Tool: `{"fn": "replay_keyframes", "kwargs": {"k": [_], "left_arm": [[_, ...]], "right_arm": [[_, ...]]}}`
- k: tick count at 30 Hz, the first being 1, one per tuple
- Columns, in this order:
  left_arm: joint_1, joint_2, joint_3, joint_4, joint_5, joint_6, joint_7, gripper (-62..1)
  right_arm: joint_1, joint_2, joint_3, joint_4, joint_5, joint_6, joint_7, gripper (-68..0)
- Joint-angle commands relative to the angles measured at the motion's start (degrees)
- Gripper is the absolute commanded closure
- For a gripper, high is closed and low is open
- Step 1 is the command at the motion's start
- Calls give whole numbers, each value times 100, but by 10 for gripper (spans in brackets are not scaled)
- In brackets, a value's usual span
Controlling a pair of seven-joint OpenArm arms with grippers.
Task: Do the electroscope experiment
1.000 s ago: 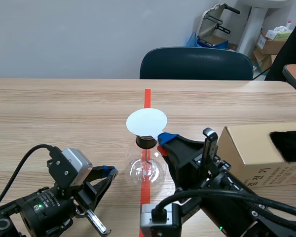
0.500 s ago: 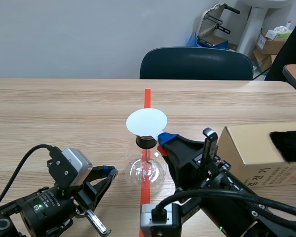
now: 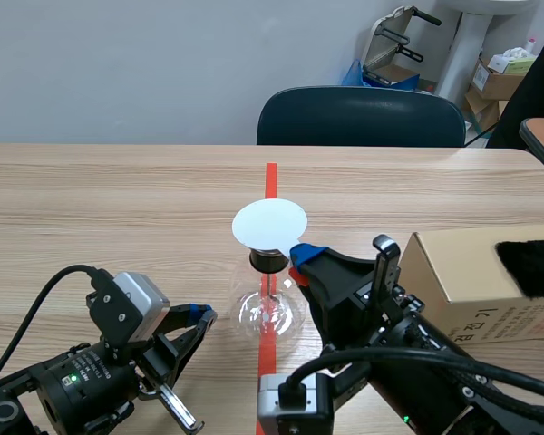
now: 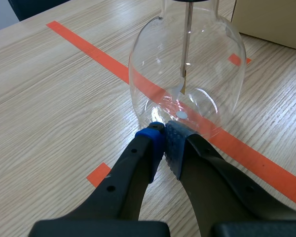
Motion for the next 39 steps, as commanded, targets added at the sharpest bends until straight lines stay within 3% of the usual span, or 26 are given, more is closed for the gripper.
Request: {"fn": "replay_keyframes", "kwargs": {"k": [1, 20, 24, 39], "left_arm": [[-2, 26, -37, 55, -13, -9, -81, -27], [-2, 26, -37, 55, -13, -9, -81, -27], [-2, 26, -37, 55, -13, -9, -81, -27], [-2, 26, -37, 55, -13, -9, -83, -27]], "right_arm": [[37, 28, 7, 127, -9, -63, -2, -19], [37, 28, 7, 127, -9, -63, -11, -19], [37, 28, 7, 127, -9, -63, -214, -19], [37, 28, 7, 127, -9, -66, -2710, -19]]}}
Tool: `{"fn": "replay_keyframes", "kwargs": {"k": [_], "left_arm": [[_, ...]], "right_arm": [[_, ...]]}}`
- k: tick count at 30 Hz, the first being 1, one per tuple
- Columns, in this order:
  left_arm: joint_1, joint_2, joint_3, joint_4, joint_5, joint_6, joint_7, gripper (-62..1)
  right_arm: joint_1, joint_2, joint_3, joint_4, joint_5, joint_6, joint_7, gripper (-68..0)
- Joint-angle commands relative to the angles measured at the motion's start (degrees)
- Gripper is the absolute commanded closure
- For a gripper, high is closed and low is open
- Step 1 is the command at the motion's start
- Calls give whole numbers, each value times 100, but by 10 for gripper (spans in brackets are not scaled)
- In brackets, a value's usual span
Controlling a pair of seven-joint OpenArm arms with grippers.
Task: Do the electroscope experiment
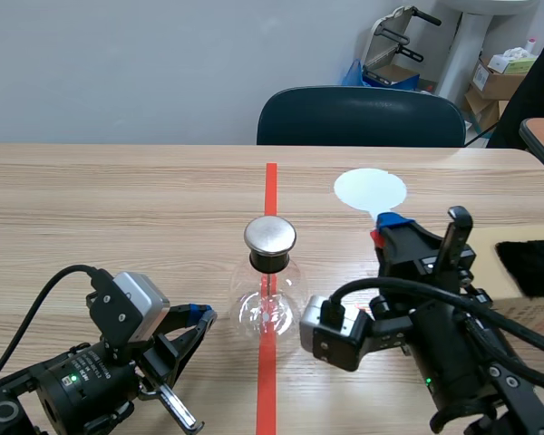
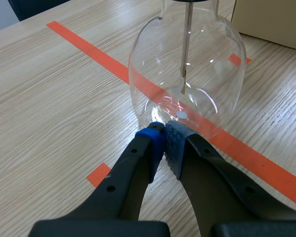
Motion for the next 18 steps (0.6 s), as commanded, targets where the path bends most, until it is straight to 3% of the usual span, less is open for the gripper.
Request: {"fn": "replay_keyframes", "kwargs": {"k": [1, 10, 18], "left_arm": [[-2, 26, -37, 55, -13, -9, -83, -27], [-2, 26, -37, 55, -13, -9, -83, -27], [-2, 26, -37, 55, -13, -11, -83, -27]], "right_arm": [[37, 31, 7, 127, -9, -68, -219, -19], [35, 31, 7, 127, -9, -66, -1381, -19], [35, 28, 7, 127, -9, -66, -1491, -19]]}}
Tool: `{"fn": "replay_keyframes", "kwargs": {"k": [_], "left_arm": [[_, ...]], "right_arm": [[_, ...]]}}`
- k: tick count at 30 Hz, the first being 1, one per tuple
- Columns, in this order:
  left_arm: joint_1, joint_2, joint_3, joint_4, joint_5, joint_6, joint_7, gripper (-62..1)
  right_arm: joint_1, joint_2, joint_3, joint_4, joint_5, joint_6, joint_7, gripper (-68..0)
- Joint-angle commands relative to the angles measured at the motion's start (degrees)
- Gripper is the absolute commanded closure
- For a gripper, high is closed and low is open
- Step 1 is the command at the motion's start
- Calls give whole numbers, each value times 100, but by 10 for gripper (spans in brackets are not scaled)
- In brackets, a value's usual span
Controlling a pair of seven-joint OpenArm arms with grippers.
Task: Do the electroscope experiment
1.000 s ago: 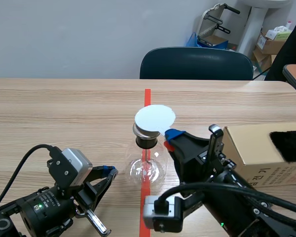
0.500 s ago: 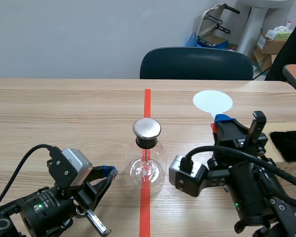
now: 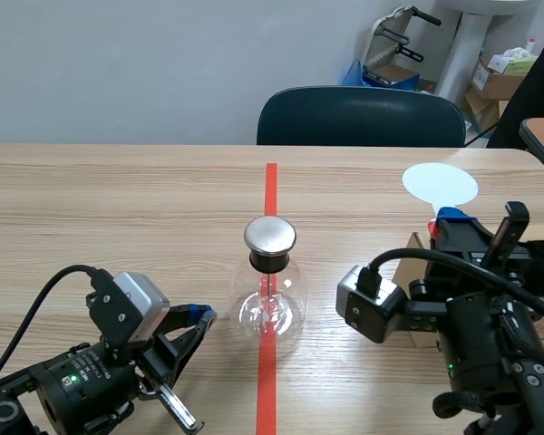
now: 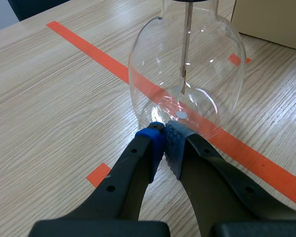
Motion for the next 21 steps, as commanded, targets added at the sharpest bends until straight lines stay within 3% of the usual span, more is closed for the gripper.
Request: {"fn": "replay_keyframes", "kwargs": {"k": [1, 21], "left_arm": [[-2, 26, -37, 55, -13, -11, -83, -27], [-4, 26, -37, 55, -13, -11, -85, -27]], "right_arm": [[35, 28, 7, 127, -9, -66, 72, -19], [35, 28, 7, 127, -9, -173, 2844, -19]]}}
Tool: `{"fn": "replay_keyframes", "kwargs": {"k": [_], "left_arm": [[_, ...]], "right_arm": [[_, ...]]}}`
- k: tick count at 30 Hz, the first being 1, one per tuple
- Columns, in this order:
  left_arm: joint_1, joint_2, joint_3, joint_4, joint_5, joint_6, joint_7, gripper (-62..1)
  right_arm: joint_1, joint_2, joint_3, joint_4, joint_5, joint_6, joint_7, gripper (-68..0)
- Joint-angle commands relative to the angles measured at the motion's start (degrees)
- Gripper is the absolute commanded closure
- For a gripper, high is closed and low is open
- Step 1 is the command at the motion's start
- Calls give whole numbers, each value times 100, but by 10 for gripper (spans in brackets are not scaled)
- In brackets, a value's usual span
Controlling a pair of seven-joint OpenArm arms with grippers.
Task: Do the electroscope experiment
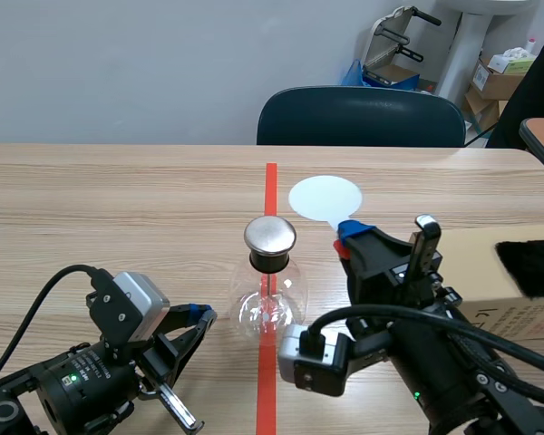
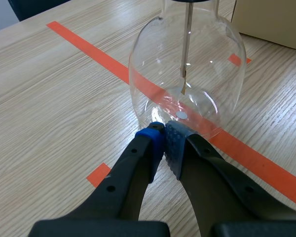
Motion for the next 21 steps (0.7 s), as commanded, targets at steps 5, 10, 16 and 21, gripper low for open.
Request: {"fn": "replay_keyframes", "kwargs": {"k": [5, 10, 16, 21], "left_arm": [[-4, 26, -37, 55, -13, -11, -85, -27], [-4, 26, -37, 55, -13, -11, -87, -27], [-4, 26, -37, 55, -13, -11, -87, -27], [-4, 26, -37, 55, -13, -11, -85, -27]], "right_arm": [[35, 26, 7, 127, -11, -83, 662, -19], [35, 26, 2, 127, -11, -83, 1058, -19], [35, 26, 2, 127, -11, -83, 1228, -19], [35, 26, 2, 127, -11, -83, 1244, -19]]}}
